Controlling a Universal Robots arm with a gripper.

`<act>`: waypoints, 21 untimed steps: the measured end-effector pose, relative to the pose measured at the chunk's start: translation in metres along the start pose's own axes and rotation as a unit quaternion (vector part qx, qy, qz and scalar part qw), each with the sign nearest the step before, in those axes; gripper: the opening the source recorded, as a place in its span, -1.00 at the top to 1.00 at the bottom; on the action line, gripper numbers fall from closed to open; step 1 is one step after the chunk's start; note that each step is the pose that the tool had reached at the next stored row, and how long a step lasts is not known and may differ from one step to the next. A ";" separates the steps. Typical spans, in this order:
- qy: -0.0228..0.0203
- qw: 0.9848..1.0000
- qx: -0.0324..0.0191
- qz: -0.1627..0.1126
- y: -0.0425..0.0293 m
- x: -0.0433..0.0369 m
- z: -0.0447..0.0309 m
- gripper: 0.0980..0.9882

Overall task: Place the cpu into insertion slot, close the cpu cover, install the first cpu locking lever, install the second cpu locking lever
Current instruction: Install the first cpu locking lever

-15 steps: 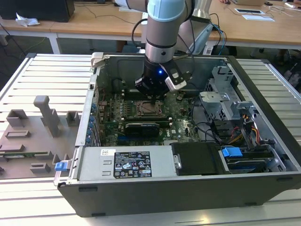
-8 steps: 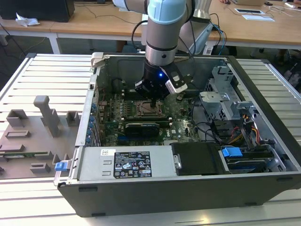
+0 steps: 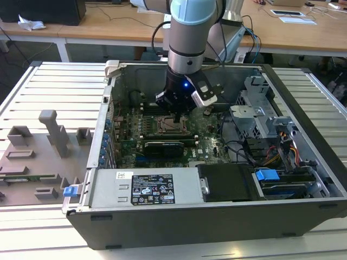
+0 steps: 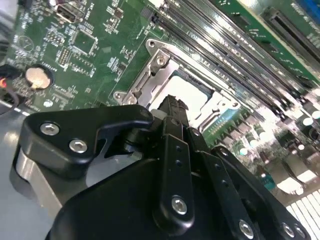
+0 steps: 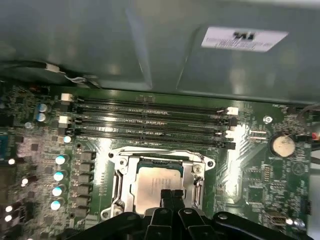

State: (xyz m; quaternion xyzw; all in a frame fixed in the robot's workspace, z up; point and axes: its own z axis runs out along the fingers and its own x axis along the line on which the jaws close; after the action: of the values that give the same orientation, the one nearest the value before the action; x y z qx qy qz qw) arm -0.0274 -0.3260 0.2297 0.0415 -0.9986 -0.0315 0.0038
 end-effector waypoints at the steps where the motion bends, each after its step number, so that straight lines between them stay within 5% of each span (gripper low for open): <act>1: 0.000 1.000 0.000 0.000 0.0003 0.0000 -0.0042 0.98; 9: 0.000 1.000 0.000 0.000 0.0012 0.0001 -0.0191 0.98; 21: 0.000 1.000 0.000 0.000 0.0020 0.0002 -0.0319 0.98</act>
State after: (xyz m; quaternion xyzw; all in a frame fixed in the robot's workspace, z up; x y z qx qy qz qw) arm -0.0274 -0.3260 0.2617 0.0415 -0.9986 -0.0314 0.0038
